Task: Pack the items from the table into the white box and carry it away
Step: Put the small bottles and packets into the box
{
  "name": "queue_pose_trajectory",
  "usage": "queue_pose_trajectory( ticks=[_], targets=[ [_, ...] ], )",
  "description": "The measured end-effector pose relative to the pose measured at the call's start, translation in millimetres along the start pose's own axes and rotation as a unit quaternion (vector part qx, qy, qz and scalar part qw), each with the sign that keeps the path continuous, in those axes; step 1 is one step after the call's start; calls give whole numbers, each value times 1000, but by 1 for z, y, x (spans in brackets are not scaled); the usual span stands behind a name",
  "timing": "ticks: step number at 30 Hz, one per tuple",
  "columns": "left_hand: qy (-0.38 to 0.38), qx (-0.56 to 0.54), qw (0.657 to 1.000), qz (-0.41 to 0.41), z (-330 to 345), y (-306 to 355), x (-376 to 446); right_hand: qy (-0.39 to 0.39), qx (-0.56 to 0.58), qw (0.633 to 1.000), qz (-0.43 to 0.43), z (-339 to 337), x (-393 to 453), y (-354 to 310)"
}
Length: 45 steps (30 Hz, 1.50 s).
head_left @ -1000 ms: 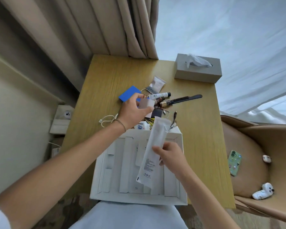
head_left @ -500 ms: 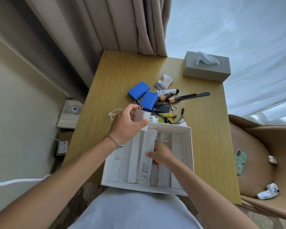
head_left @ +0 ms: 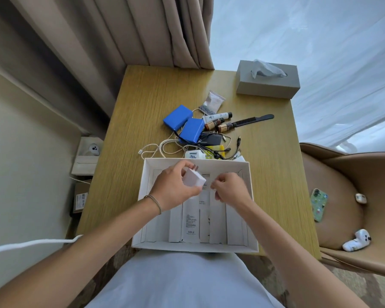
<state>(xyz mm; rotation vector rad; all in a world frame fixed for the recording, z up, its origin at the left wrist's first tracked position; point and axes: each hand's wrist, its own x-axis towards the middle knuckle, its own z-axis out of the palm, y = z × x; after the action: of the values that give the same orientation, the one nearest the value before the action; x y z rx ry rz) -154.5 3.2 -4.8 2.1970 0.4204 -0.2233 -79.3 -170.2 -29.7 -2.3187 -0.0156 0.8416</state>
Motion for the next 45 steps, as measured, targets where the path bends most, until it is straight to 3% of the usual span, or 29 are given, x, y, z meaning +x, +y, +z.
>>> queue_pose_trajectory(
  ticks=[4, 6, 11, 18, 24, 27, 30, 34, 39, 45],
  targets=[
    [-85, 105, 991, 3, 24, -1, 0, 20, 210, 977, 16, -26, -18, -9],
    [-136, 154, 979, 9, 38, -1, 0, 16, 262, 965, 14, -31, -24, -12],
    [-227, 270, 934, 50, 59, -10, -6, -12, 275, 961, 21, -32, -29, -11],
    [-250, 387, 876, 141, 74, -25, -16, -19, 278, 960, 17, -31, -24, -11],
    [-262, 380, 874, 155, 74, -33, -13, 0, 296, 955, -19, -45, -16, -19],
    [-210, 334, 905, 160, 63, -23, -9, 37, 289, 955, -60, -64, -2, -24],
    [-80, 235, 943, 220, 46, -2, -6, 74, 240, 964, -89, -81, 23, -24],
    [29, 117, 955, 271, 26, 30, 7, 94, 18, 992, -78, -91, 70, -9],
    [68, 89, 969, 219, 2, 48, 42, 16, -140, 988, -60, -84, 106, 17],
    [77, 43, 992, 94, -10, 38, 79, -8, -170, 981, -93, -72, 125, 40]
  ],
)
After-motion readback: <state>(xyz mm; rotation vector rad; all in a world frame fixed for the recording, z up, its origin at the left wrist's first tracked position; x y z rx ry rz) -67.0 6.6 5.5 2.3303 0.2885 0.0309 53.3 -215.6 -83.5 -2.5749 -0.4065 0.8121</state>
